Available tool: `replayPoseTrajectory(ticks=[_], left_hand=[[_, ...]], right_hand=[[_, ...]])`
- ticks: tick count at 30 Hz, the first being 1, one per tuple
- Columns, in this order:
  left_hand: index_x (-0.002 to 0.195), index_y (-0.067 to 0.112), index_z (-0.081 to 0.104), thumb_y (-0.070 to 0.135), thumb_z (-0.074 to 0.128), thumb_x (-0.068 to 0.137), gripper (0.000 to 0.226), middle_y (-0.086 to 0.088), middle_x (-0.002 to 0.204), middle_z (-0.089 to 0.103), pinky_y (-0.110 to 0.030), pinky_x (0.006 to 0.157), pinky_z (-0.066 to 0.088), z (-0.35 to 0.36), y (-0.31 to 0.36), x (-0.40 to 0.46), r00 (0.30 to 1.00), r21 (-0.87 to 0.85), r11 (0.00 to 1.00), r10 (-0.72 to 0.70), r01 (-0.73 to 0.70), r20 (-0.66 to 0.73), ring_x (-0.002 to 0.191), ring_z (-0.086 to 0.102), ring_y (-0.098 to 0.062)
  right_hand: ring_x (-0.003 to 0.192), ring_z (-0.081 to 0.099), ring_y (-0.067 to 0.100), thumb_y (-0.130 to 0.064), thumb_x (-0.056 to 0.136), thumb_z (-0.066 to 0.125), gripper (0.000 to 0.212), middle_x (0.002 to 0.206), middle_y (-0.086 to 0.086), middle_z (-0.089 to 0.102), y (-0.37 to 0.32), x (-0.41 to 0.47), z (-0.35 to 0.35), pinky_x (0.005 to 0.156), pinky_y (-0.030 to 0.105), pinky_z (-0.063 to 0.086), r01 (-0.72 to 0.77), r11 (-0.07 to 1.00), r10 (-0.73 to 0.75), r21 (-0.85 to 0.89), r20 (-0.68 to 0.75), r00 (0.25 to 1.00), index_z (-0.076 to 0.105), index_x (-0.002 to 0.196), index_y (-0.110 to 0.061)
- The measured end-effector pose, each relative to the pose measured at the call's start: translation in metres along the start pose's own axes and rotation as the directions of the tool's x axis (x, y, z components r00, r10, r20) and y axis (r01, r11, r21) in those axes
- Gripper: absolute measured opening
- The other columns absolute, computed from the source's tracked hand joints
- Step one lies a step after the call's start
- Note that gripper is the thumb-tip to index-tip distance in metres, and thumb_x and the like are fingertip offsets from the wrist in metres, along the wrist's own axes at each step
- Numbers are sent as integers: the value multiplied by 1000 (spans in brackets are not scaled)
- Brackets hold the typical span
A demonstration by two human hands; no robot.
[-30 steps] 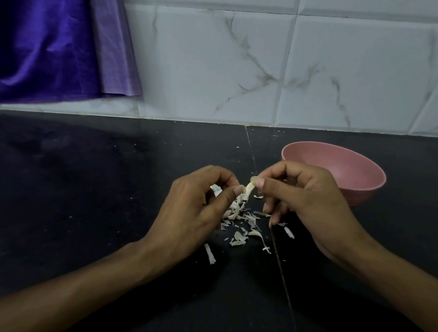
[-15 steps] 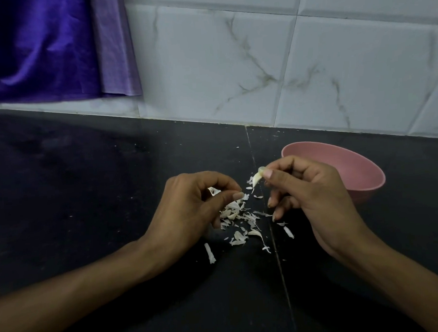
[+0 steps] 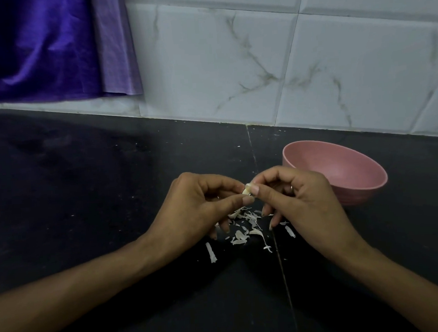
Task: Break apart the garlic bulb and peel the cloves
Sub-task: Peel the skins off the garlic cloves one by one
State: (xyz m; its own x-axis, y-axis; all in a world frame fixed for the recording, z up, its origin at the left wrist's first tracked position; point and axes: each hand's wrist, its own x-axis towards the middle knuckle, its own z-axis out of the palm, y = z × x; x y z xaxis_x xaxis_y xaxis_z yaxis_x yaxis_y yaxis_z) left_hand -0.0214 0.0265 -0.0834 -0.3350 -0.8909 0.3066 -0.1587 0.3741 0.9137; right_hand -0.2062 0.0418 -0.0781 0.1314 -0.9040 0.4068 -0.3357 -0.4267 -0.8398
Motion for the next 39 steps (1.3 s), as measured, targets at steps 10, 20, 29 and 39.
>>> replayPoseTrajectory(ticks=[10, 20, 29, 39], left_hand=[[76, 14, 74, 37, 80, 61, 29, -7, 62, 70, -25, 41, 49, 0, -1, 2, 995, 8, 1000, -2, 2, -95, 45, 61, -19], [74, 11, 75, 36, 80, 61, 29, -6, 58, 69, -24, 41, 48, 1, 0, 0, 995, 32, 999, 15, -12, -102, 43, 60, -15], [77, 6, 75, 29, 80, 63, 27, -5, 55, 67, -24, 41, 47, 1, 0, 1, 997, -20, 1000, -7, 6, -78, 43, 60, -15], [82, 4, 73, 14, 76, 69, 16, -7, 68, 71, -22, 38, 45, 0, -1, 7, 982, -310, 932, -176, 188, 66, 46, 58, -16]], right_hand=[[60, 62, 10, -13, 91, 65, 12, 77, 0, 72, -2, 1, -2, 50, 22, 53, -84, 991, 76, 105, 80, 994, 76, 96, -12], [62, 60, 8, -10, 92, 65, 12, 71, -5, 69, 1, 1, 1, 50, 27, 55, -82, 991, 74, 108, 69, 995, 76, 92, -14], [63, 60, 9, -11, 92, 65, 12, 77, -1, 71, 3, 0, 4, 50, 27, 55, -74, 992, 71, 101, 35, 997, 76, 91, -15], [61, 58, 8, -12, 90, 65, 12, 69, -2, 69, -2, 2, 2, 48, 23, 52, -164, 963, 155, 215, 59, 986, 77, 92, -11]])
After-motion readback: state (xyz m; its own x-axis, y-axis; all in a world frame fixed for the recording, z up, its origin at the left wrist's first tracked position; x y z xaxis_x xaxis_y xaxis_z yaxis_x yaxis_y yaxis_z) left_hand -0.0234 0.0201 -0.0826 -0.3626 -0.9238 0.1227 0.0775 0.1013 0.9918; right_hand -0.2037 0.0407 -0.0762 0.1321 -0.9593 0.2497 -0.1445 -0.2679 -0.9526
